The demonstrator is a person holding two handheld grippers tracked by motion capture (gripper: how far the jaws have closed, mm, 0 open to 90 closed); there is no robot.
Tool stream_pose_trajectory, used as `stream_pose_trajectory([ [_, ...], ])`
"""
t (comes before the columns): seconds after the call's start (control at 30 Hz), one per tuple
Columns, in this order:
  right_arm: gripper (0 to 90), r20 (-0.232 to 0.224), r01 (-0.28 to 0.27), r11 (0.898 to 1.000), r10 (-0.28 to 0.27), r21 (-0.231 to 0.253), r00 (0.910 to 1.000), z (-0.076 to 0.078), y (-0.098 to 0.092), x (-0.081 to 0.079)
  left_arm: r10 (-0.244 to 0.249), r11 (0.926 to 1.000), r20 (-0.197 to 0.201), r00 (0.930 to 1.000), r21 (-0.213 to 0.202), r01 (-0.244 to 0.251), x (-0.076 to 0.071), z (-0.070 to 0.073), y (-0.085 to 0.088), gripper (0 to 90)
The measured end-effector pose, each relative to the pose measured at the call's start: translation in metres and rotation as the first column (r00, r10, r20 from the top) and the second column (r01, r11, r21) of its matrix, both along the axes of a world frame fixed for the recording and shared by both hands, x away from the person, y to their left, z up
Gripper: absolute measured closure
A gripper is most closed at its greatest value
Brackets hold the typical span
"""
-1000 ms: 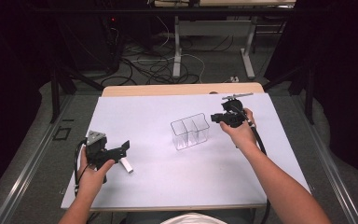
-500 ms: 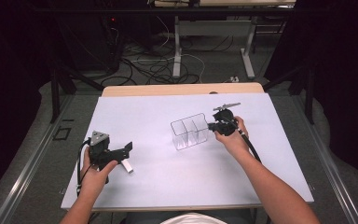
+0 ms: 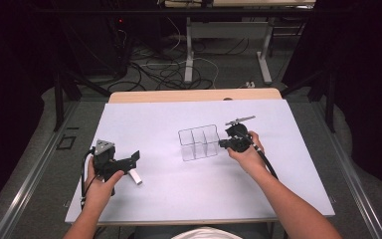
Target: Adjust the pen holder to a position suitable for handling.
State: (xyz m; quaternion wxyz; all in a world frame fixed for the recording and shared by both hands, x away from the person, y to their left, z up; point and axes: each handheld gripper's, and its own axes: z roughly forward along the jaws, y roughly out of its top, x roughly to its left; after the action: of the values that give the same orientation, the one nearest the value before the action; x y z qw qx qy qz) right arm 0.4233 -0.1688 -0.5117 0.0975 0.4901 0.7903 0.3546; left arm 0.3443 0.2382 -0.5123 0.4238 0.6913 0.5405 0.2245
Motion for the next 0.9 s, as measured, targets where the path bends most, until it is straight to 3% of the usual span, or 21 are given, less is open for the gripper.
stream_pose_trajectory([
  [0.17,90.0,-0.009,-0.013,1.000,0.013,0.004,0.9999,0.001,0.007,-0.008,0.008,1.0000,0.000,1.0000,-0.004,-0.008,0.000,0.000,0.002,3.9],
  [0.23,90.0,0.001,-0.018,0.999,0.018,0.038,0.9998,0.000,0.010,-0.009,0.010,0.9999,0.003,0.9999,-0.004,-0.010,0.000,0.000,0.003,3.9],
  [0.27,90.0,-0.022,-0.020,1.000,0.021,0.022,0.9996,0.001,0.010,-0.010,0.011,0.9999,0.002,0.9999,-0.003,-0.011,0.000,0.001,0.004,3.9],
  [0.37,90.0,-0.016,-0.033,0.999,0.033,0.017,0.9993,0.001,0.014,-0.012,0.018,0.9998,0.004,0.9998,-0.009,-0.018,0.000,0.001,0.006,3.9],
  [0.4,90.0,-0.019,-0.029,0.999,0.030,0.045,0.9994,0.001,0.016,-0.013,0.020,0.9998,0.003,0.9998,-0.009,-0.020,0.000,0.001,0.006,3.9],
  [0.5,90.0,-0.029,-0.038,0.999,0.039,0.027,0.9988,0.001,0.016,-0.014,0.028,0.9995,0.001,0.9996,-0.013,-0.028,0.000,0.001,0.009,3.9],
  [0.7,90.0,-0.054,-0.039,0.997,0.043,0.065,0.9976,0.000,0.014,-0.014,0.048,0.9983,-0.008,0.9988,-0.032,-0.048,0.001,0.001,0.013,3.9],
  [0.9,90.0,-0.029,-0.051,0.996,0.053,0.069,0.9982,0.002,0.011,-0.015,0.054,0.9976,-0.017,0.9984,-0.042,-0.054,0.000,0.002,0.015,3.9],
])
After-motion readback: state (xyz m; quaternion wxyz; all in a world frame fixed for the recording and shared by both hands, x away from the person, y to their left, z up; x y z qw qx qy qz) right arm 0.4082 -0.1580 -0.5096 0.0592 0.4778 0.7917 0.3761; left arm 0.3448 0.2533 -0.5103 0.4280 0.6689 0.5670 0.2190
